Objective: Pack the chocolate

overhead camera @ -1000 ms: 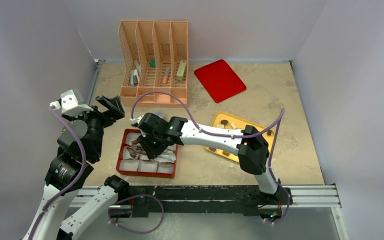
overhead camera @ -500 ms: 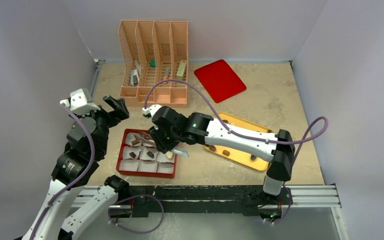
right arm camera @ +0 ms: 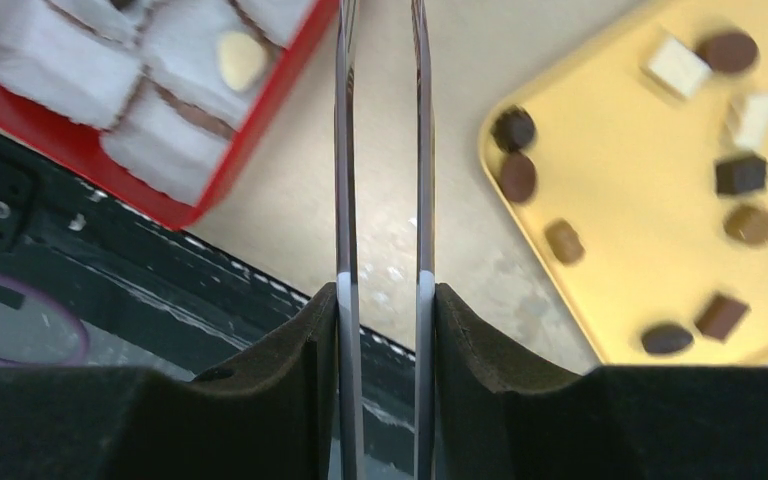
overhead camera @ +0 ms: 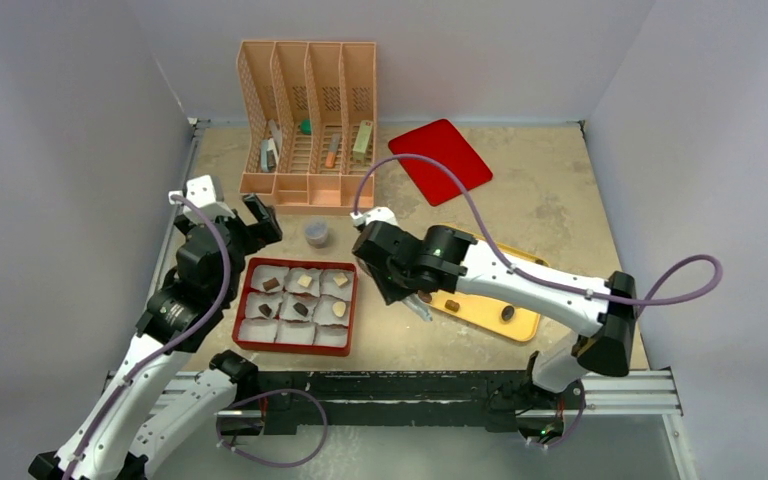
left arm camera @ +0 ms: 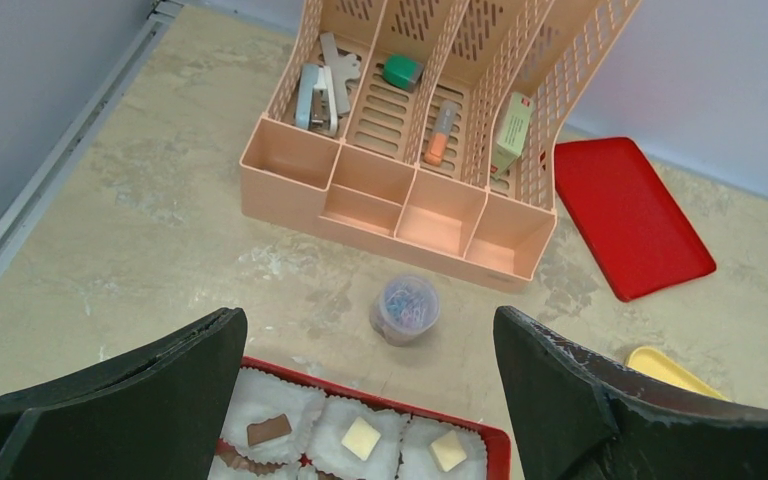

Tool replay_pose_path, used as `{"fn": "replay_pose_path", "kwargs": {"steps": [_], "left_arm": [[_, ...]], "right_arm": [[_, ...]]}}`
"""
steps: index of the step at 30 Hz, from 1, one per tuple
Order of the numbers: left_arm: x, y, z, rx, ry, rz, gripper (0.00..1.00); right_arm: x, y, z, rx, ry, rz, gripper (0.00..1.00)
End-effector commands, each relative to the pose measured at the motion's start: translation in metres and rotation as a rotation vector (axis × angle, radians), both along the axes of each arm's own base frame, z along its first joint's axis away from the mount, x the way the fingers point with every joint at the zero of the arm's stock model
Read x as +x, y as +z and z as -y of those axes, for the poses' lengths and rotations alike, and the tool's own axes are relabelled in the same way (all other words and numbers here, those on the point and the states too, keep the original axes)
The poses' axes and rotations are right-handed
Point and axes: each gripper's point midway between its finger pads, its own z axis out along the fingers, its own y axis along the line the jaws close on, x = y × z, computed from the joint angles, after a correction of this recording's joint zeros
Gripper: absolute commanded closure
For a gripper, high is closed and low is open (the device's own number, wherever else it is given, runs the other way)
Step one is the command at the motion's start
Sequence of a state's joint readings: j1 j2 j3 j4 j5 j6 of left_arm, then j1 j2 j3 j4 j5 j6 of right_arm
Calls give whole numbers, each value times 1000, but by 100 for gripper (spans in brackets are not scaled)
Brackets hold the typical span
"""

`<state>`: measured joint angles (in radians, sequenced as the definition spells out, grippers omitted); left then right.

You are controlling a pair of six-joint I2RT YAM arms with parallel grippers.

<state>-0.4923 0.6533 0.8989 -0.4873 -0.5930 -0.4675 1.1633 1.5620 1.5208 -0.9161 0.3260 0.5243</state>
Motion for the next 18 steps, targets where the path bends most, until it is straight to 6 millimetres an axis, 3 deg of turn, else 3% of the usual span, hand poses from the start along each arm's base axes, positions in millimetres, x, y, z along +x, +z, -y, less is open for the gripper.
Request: {"fn": "replay_pose_path", "kwargs": {"steps": [1,8,18], "left_arm": [[6,3,8,-6,-30,32,6],[8,-1,9,3,-33,26,6],[7,-3,7,6,-27,24,6]], "right_arm": [[-6,12,54,-55,-139,9,62],[-24,0,96,-125,-208,-68,63],[-32,-24,112,-166,-216,-149,62]]}}
